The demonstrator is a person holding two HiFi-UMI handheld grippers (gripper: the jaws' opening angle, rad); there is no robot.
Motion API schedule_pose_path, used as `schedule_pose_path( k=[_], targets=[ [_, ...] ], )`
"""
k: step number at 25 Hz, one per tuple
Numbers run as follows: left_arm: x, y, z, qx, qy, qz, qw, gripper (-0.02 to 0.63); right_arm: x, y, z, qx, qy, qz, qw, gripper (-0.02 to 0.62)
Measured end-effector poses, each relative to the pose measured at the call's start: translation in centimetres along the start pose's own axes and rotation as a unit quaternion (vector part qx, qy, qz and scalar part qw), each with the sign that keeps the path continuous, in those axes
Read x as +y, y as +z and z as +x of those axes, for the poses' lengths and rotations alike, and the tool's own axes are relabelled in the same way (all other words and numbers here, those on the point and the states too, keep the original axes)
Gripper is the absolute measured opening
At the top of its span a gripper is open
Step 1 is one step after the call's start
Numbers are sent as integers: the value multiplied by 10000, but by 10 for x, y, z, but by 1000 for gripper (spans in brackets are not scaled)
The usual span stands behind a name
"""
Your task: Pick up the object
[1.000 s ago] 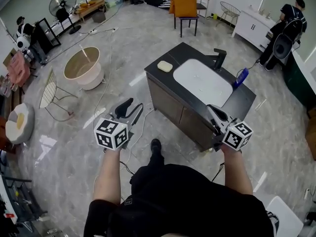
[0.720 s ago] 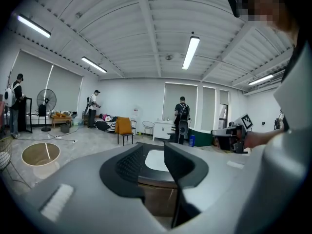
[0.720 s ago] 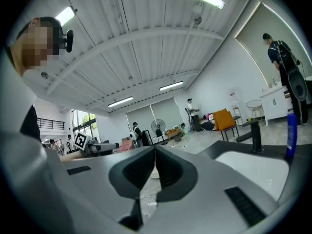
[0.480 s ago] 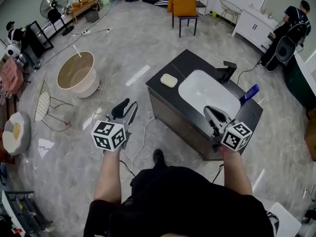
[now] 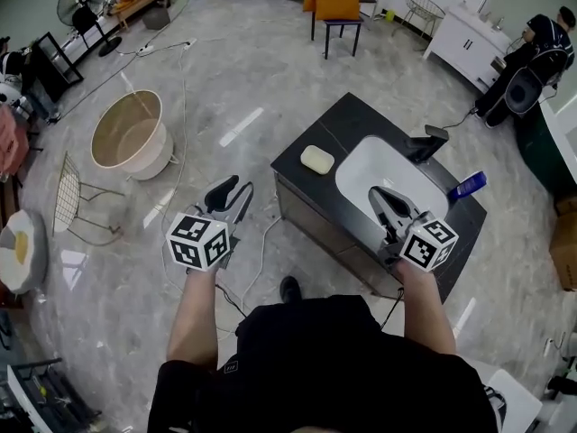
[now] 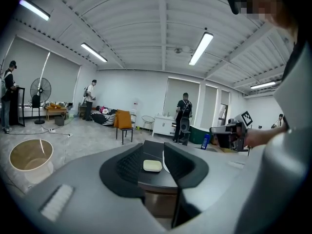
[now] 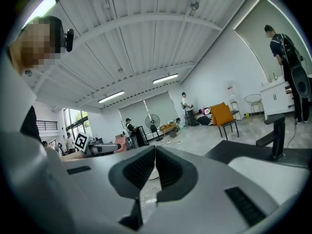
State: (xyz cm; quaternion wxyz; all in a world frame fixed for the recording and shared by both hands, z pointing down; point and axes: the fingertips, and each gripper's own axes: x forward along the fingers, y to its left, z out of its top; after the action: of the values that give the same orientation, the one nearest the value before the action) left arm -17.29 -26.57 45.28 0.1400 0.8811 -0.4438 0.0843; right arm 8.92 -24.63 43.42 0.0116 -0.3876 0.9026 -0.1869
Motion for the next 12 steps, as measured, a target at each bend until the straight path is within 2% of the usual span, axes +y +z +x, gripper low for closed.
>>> schedule_pose_path(
  k=[4,12],
  targets=[
    [12,-1,17,78,-123,-173,9997,141,-4,-11,17,221,-23,182,9996,12],
    [14,-3,58,339,-264,-89,9990,143,-46,-10,26,286,-152,370,9988,12]
  ],
)
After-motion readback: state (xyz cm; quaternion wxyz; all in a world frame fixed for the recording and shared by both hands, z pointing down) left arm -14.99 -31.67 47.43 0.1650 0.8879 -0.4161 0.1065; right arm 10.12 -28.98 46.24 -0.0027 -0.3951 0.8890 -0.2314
